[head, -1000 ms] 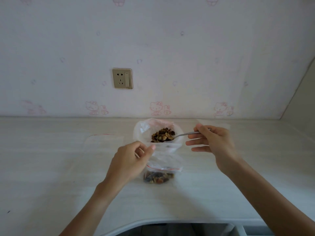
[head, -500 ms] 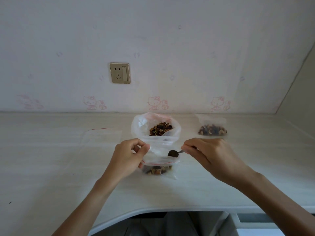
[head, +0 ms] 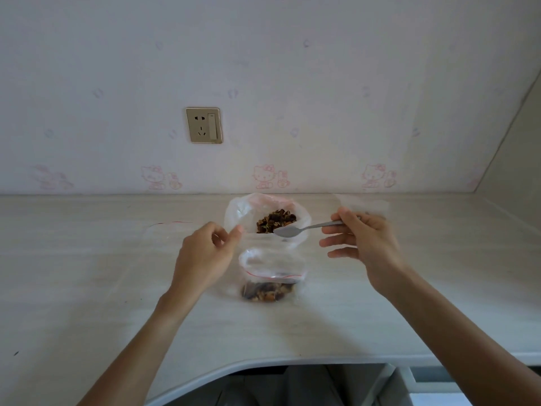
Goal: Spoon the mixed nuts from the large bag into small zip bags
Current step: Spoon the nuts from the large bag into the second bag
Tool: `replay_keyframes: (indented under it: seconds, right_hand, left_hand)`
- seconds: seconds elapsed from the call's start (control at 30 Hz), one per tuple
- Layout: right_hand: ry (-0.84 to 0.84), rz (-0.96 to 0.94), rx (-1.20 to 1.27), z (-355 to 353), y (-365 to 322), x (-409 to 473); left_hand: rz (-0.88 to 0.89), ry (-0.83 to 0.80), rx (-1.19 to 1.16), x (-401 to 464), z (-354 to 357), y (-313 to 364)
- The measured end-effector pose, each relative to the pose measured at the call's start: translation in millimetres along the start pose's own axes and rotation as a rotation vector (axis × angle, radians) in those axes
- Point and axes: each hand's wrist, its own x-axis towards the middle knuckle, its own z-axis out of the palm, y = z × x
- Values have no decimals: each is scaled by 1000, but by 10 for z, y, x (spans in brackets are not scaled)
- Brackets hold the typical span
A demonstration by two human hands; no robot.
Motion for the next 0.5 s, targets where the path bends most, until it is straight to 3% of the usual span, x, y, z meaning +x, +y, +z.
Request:
replay_keyframes:
  seconds: [0.1,0.27,0.5]
  right_hand:
    - [37,47,50,110,52,143]
    - [75,31,3,366,156,365]
    - [14,44,-130,435,354,514]
  left_hand:
    - [-92,73,18,203,64,-33]
    - [-223,-73,-86,473,246,46]
    - [-158,-147,-198,425,451,66]
